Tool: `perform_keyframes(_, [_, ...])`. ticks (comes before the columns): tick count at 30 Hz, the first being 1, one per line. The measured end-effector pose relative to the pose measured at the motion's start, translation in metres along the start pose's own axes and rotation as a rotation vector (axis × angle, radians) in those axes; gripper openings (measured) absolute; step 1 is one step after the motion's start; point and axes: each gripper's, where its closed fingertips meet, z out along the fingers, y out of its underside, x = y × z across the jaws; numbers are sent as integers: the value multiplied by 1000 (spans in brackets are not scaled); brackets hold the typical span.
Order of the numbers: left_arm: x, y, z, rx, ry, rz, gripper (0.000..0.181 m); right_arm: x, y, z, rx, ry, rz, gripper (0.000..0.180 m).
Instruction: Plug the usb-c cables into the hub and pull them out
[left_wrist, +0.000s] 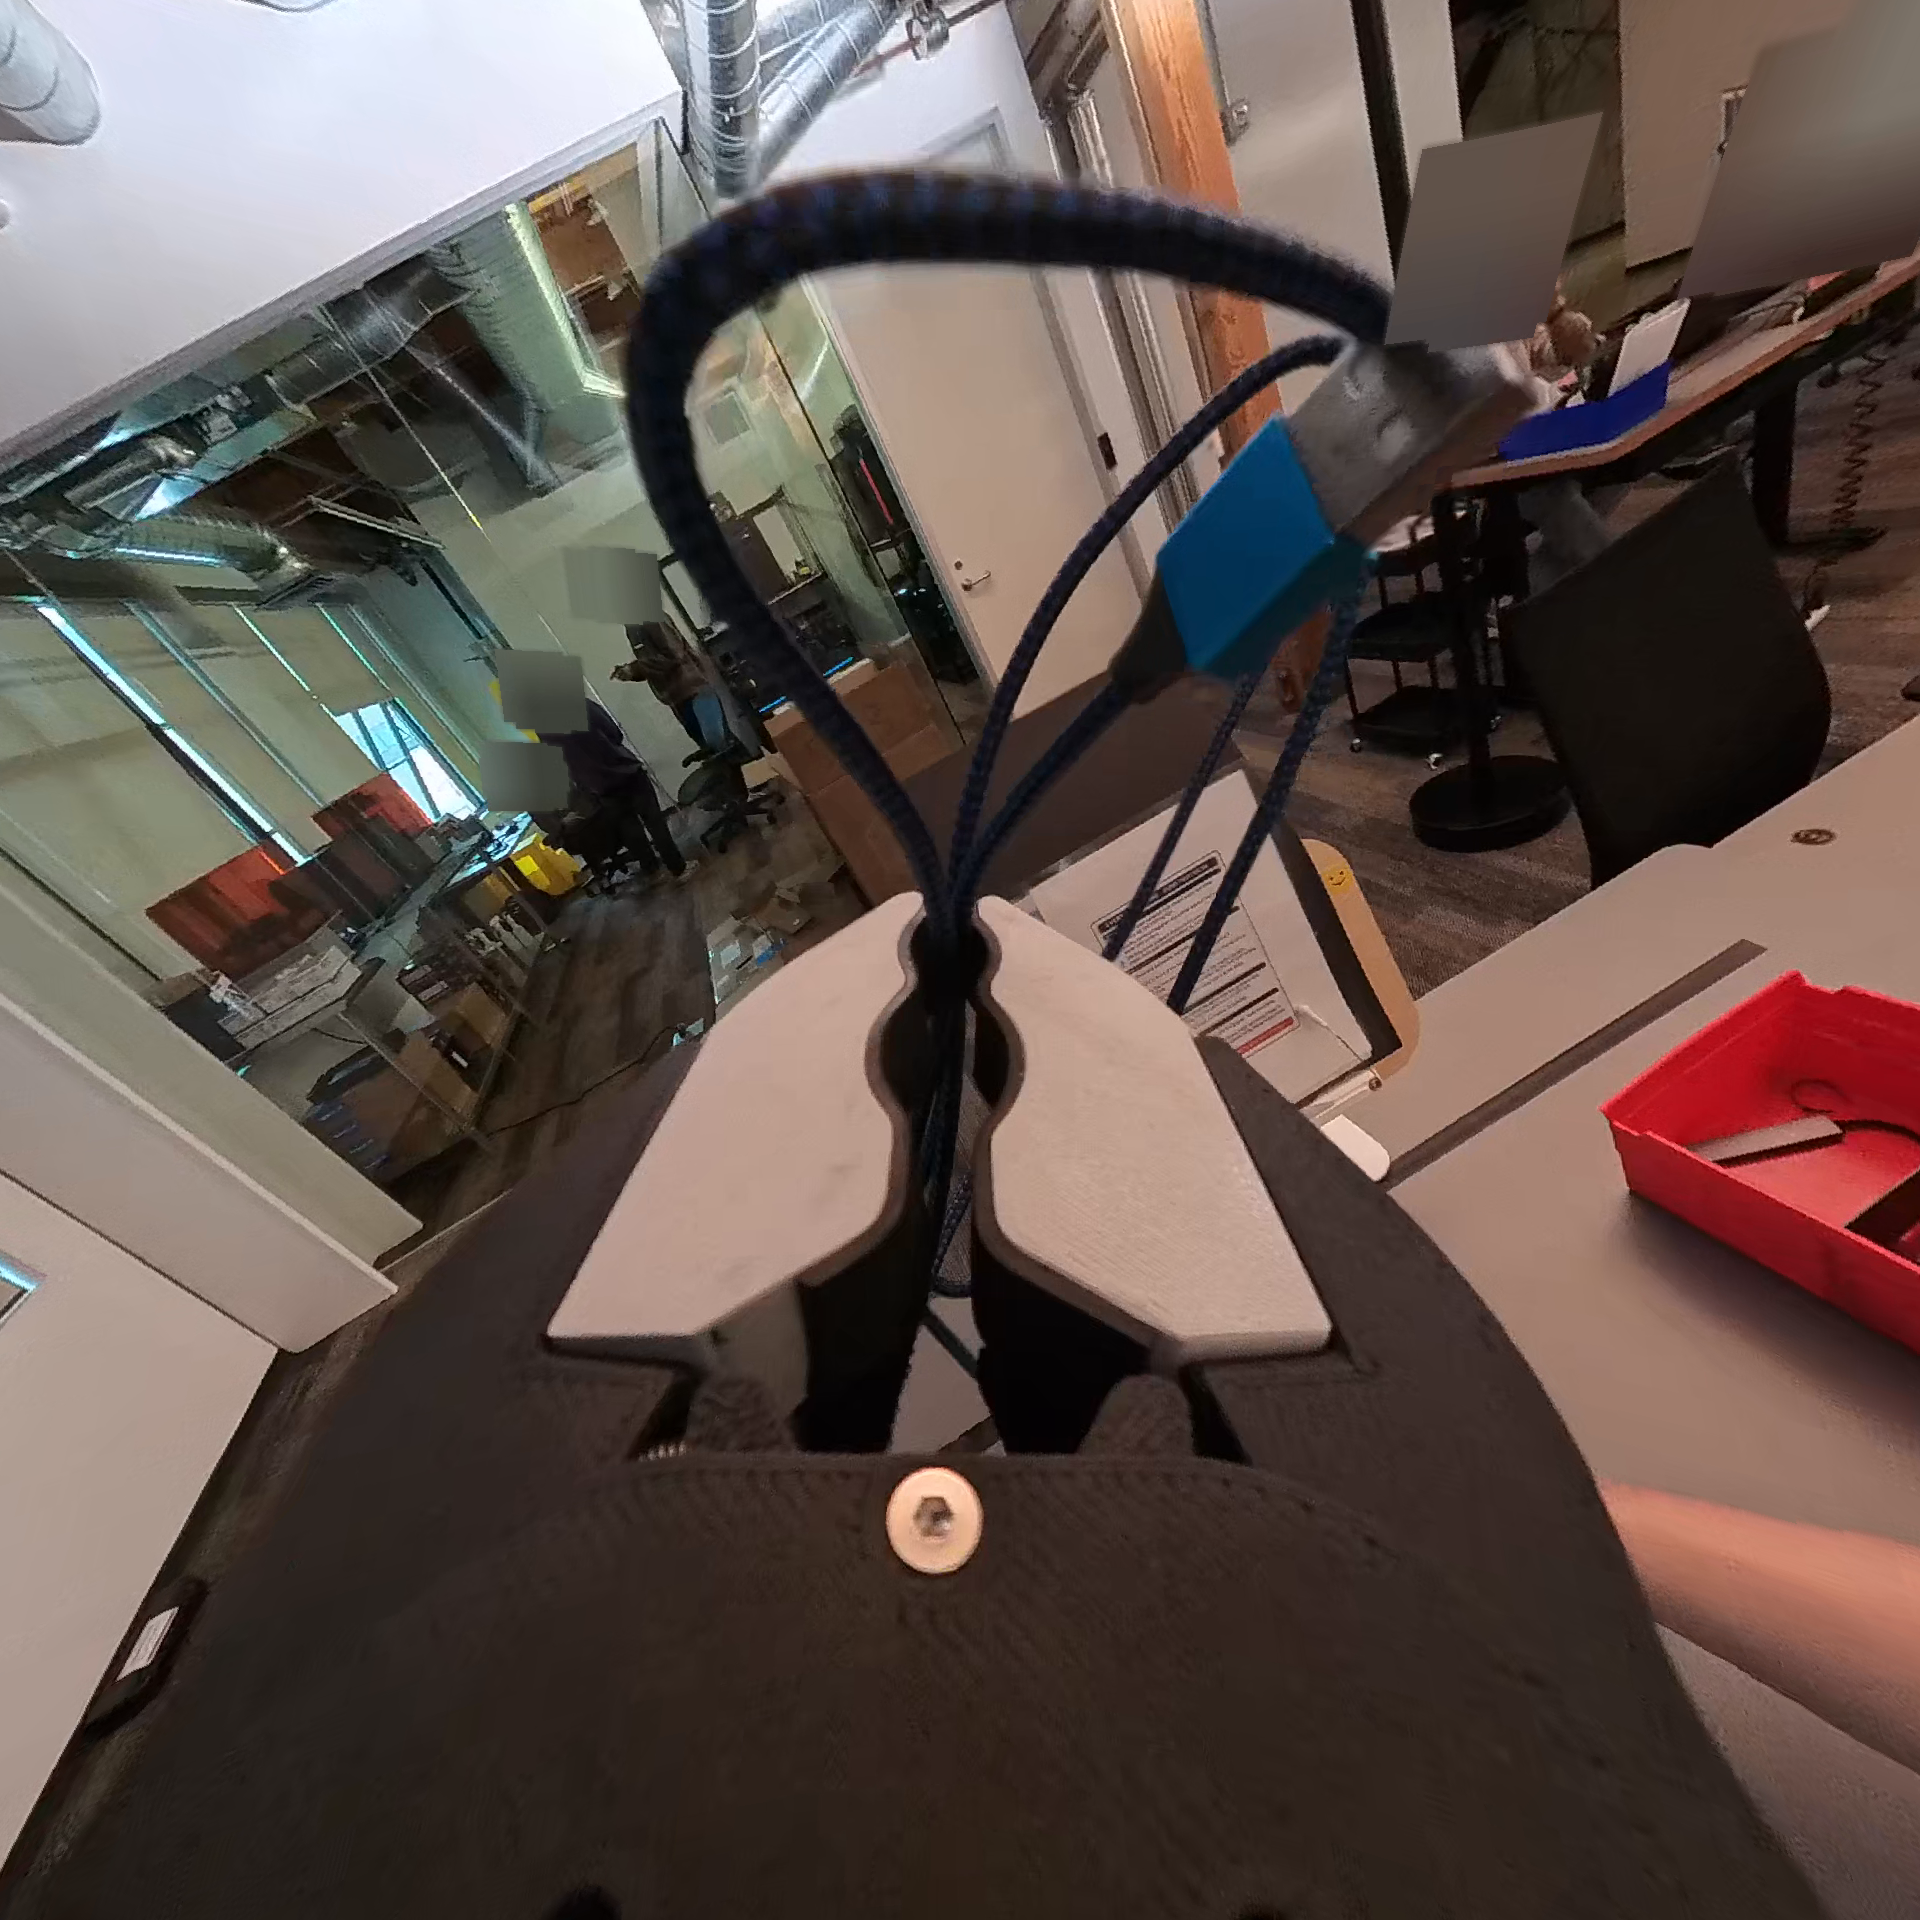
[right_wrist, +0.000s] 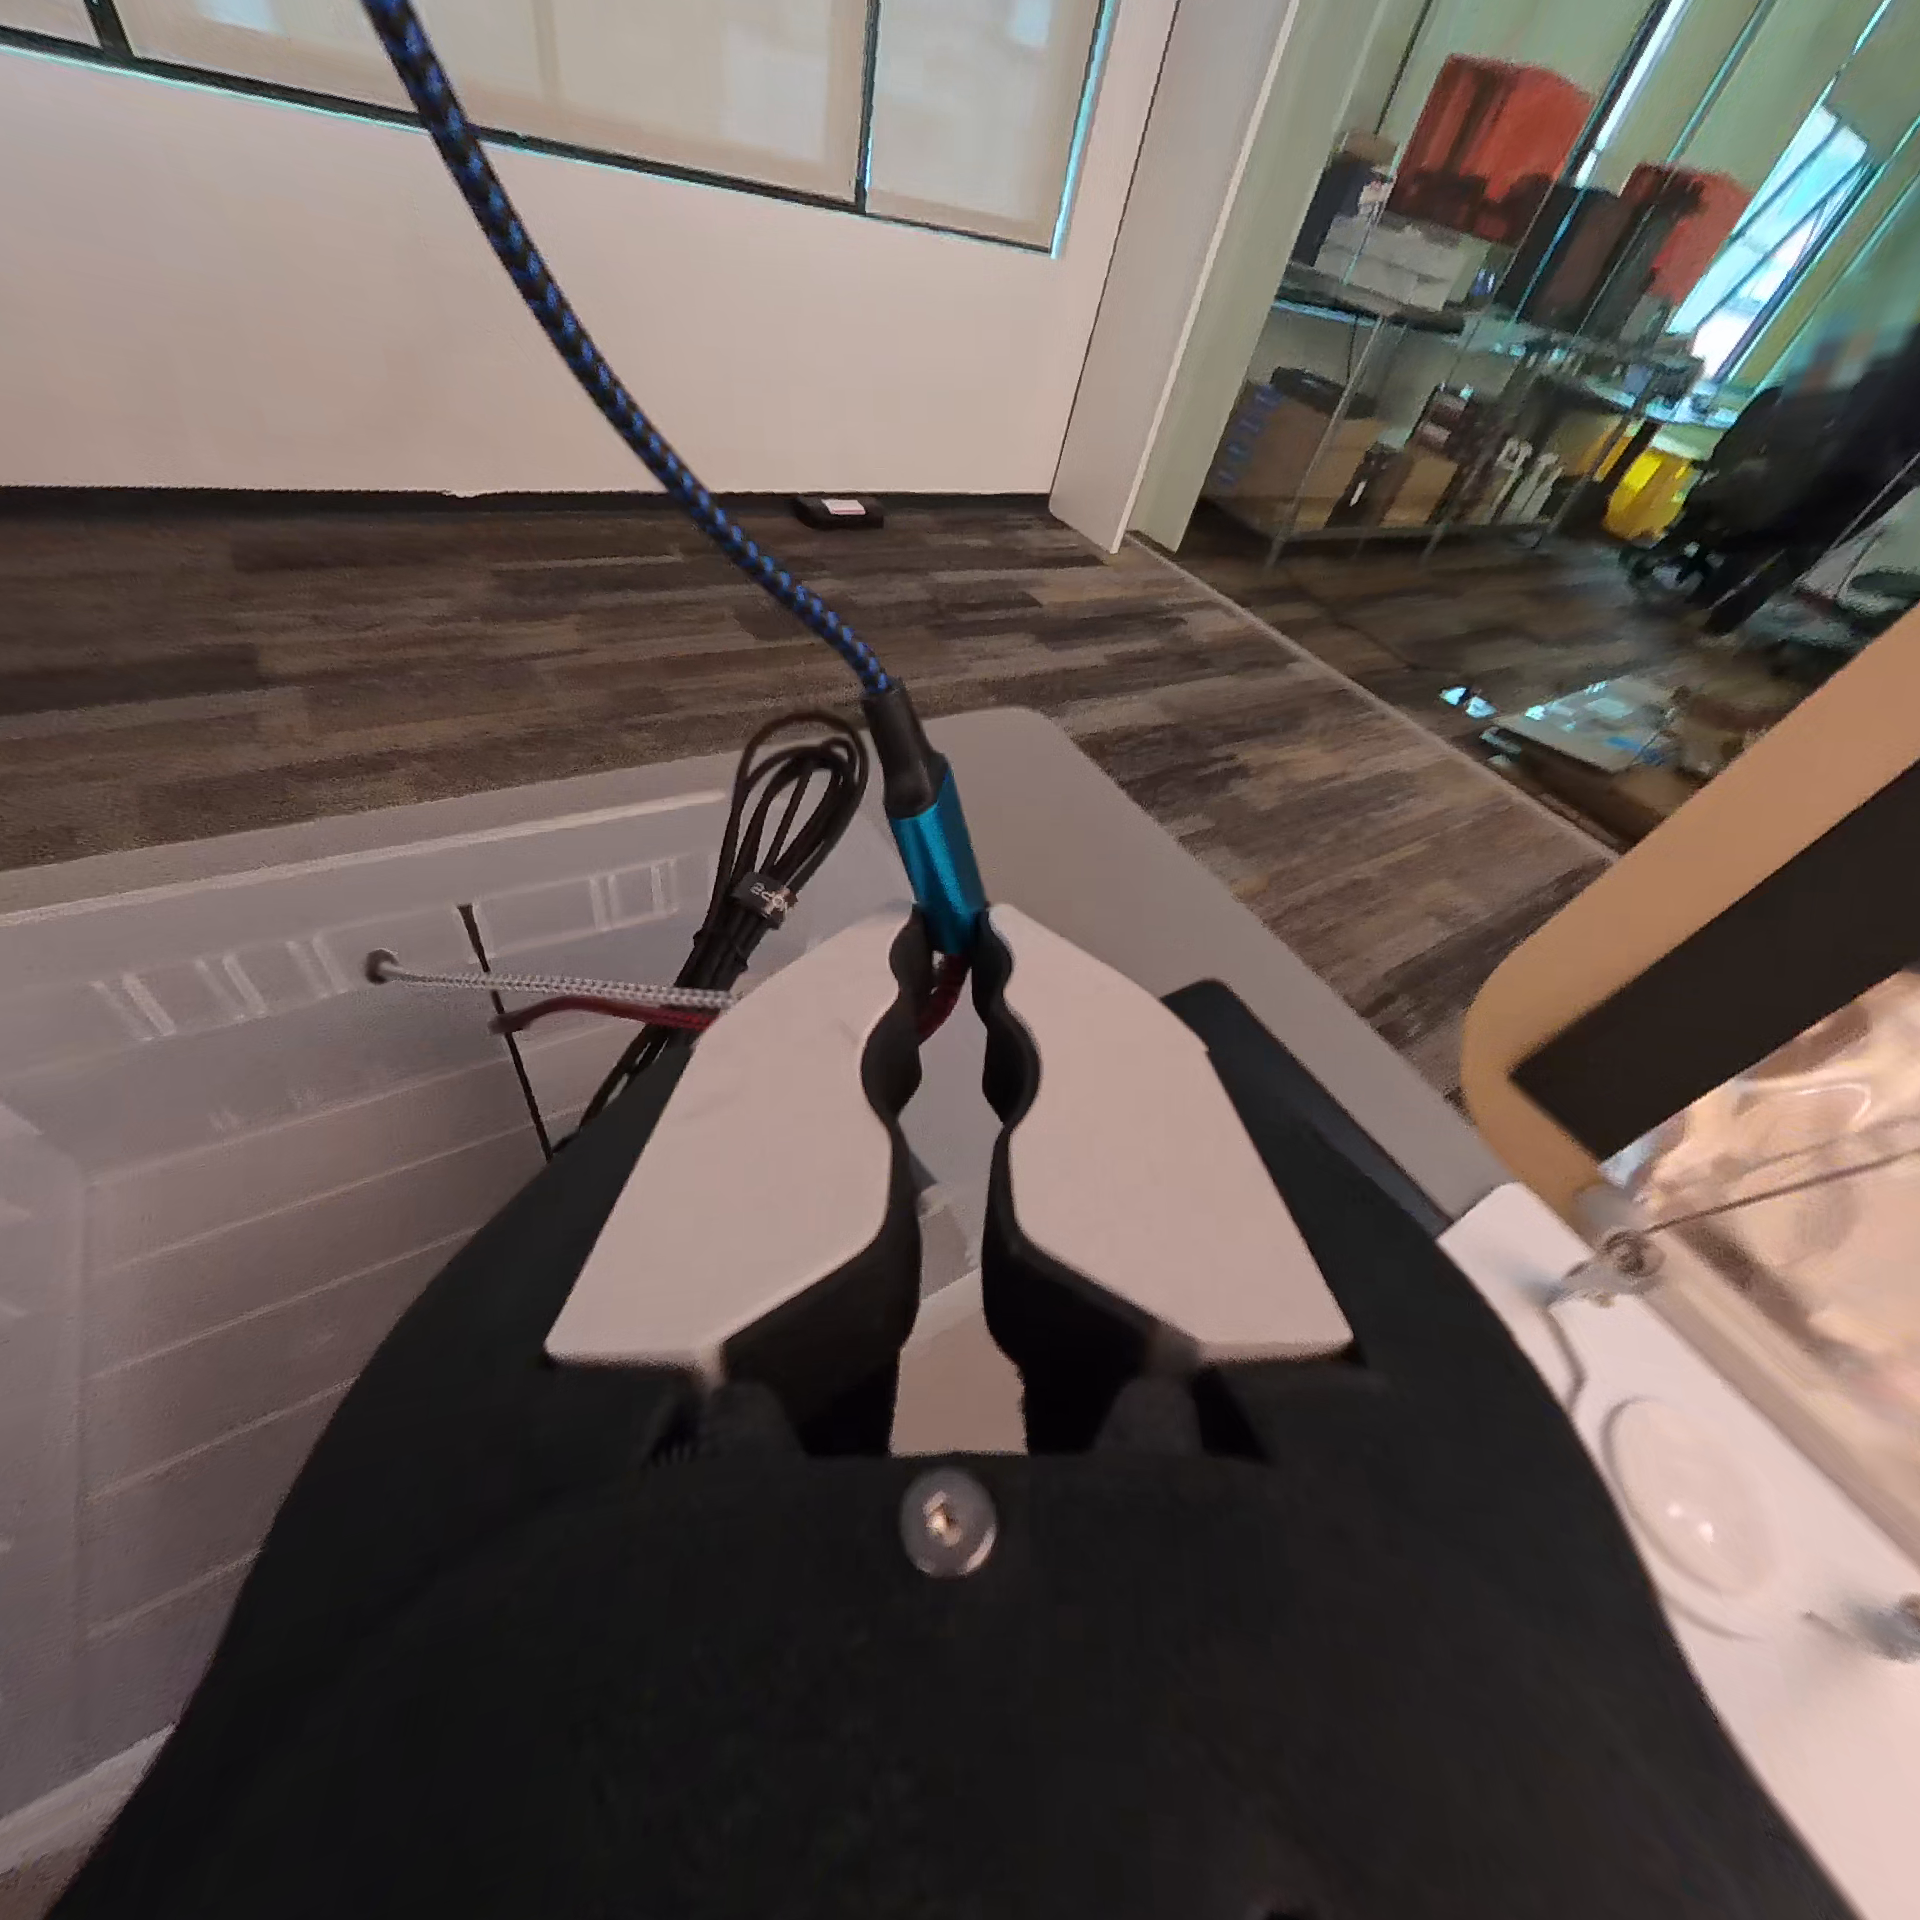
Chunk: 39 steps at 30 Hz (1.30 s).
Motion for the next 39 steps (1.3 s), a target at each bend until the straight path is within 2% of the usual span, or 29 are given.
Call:
perform_keyframes(6, [-9,-4,-12,25,6,-39,2,12,-52,-27,40,12,-42,7])
perform_keyframes(13, [2,5,-12,6,35,-28,2,41,-49,-47,-218,101,-204,7])
perform_keyframes(26, [15,31,1,-79,87,-37,2,34,-53,-68,-181,50,-194,7])
perform_keyframes(34, [33,68,15,-183,169,-81,2,31,-56,-70,-168,38,-190,7])
perform_keyframes(39, [44,127,26,-238,169,-97,2,27,-49,-69,-152,-19,-146,7])
